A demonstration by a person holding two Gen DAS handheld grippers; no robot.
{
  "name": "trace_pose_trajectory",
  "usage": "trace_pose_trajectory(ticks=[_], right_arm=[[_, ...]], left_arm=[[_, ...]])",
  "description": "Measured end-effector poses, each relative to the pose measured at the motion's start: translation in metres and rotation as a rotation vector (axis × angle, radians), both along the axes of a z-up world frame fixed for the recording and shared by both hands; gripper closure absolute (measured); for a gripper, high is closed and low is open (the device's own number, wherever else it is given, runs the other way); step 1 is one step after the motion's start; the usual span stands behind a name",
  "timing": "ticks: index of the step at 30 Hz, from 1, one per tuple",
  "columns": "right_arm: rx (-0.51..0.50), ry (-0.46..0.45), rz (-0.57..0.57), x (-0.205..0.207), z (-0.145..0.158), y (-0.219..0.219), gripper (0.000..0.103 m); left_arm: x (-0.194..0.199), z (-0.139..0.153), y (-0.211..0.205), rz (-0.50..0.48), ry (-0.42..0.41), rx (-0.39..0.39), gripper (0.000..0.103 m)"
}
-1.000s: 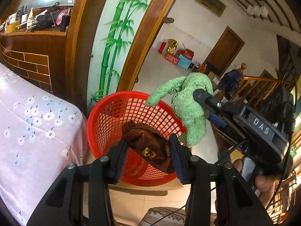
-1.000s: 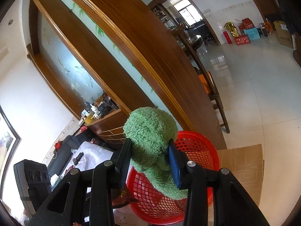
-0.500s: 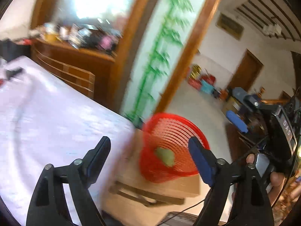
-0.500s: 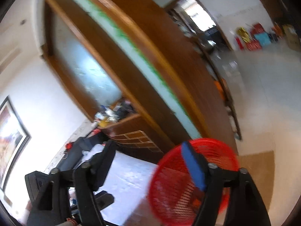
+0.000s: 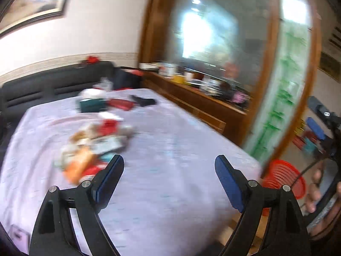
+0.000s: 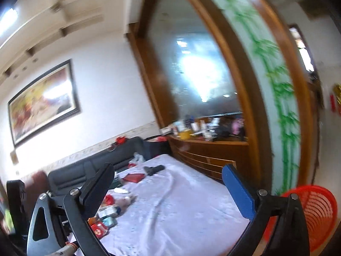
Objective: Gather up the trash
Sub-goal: 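Move both open tools back over the table, then grasp the orange medicine box with the left tool while the right grasps the red packet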
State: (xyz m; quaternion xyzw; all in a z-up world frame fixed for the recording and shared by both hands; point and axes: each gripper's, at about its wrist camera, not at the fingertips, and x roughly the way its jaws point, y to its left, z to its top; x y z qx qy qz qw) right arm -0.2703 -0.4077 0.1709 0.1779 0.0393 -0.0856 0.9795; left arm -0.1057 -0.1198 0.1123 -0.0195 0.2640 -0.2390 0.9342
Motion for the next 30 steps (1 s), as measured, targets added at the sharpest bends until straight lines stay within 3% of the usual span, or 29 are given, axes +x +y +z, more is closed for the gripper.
trace_pose_trajectory(ticks=[5,12,16,24,30], right_arm=[[0.029,-0.011,0.157,0.033,0.004,0.034,0.0],[0.093,0.069,0.407,0.104,-0.006,0.072,0.0],[0.098,0.126,0.499,0.144,-0.014,0.093,0.0],[0.125,0.202,0.573,0.205,-0.039,0.117,0.001],[0.166,0.29,0.607,0.257,-0.066,0.118,0.007]], left_arm=[[0.015,0.005,0.064,0.146,0.009,-0.009,0.017],[0.032,0.01,0.107,0.27,-0.002,0.011,0.017],[0.057,-0.009,0.105,0.256,0.048,0.066,0.017],[0.12,-0.068,0.091,0.172,0.215,0.137,0.017],[0.154,-0.092,0.08,0.154,0.277,0.162,0.017]])
